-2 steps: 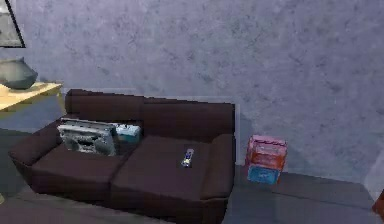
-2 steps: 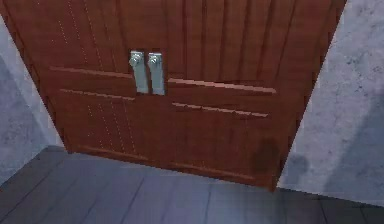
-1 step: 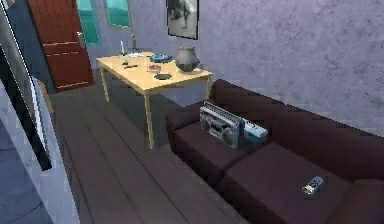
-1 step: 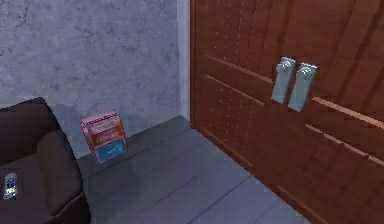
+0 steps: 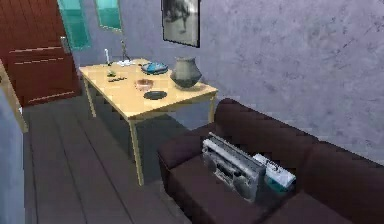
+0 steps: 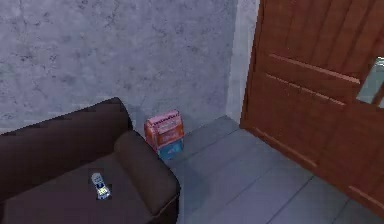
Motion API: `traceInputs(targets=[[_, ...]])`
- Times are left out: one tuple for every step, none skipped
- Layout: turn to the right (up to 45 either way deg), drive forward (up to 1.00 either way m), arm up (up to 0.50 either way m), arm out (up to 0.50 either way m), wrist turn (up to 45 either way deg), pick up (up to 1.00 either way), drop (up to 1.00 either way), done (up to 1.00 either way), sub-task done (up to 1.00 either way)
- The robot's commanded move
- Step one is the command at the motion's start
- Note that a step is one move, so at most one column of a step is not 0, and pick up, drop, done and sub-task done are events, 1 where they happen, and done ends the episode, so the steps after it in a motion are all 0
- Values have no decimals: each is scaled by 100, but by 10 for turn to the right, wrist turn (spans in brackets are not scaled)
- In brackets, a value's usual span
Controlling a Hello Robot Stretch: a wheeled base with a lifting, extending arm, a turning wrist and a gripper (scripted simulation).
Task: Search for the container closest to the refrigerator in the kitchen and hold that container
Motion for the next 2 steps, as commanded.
traceInputs(targets=[[-360, 0, 0, 0, 0, 0, 0, 0, 0], [0, 100, 0, 0, 0, 0, 0, 0, 0]])
